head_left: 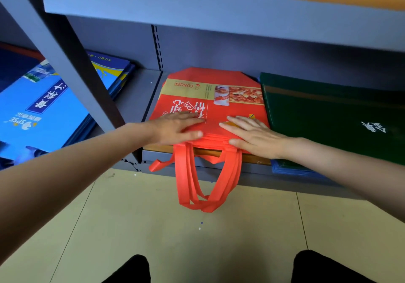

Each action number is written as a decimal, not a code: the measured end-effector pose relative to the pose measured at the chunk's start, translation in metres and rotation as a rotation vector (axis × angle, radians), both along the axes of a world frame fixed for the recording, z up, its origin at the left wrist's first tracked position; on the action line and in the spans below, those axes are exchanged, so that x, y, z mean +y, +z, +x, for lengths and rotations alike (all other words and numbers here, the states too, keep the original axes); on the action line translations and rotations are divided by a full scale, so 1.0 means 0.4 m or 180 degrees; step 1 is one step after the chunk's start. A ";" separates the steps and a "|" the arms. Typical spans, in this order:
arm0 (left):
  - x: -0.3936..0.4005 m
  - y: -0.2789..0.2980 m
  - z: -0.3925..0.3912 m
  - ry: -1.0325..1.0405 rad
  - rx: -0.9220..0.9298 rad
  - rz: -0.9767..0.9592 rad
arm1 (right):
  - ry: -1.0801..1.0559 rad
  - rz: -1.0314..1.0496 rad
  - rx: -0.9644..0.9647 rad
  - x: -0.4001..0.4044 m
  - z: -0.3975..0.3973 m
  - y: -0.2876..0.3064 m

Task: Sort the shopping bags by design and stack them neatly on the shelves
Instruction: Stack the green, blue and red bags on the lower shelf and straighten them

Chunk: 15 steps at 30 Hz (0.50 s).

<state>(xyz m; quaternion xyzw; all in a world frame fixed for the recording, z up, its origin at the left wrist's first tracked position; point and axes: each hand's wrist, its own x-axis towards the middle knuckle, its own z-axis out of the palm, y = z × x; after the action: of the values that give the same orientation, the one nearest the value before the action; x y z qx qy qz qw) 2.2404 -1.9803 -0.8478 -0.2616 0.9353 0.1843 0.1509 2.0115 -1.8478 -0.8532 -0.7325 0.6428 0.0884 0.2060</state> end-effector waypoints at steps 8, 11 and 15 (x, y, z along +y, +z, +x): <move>-0.065 0.020 0.031 -0.0198 0.0130 0.0014 | 0.0548 -0.0952 0.0733 -0.038 -0.022 0.075; -0.054 0.042 0.021 -0.0321 0.0118 -0.0208 | 0.0606 -0.1267 0.0890 -0.047 -0.027 0.070; -0.029 0.086 0.004 -0.0882 -0.0370 -0.1515 | 0.0596 -0.1721 0.0830 -0.054 -0.021 0.062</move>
<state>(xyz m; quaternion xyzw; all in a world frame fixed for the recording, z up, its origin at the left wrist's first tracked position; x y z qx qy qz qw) 2.2422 -1.9918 -0.8132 -0.1694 0.9689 -0.0783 0.1624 2.0032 -1.8696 -0.8286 -0.7992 0.5938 0.0260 -0.0893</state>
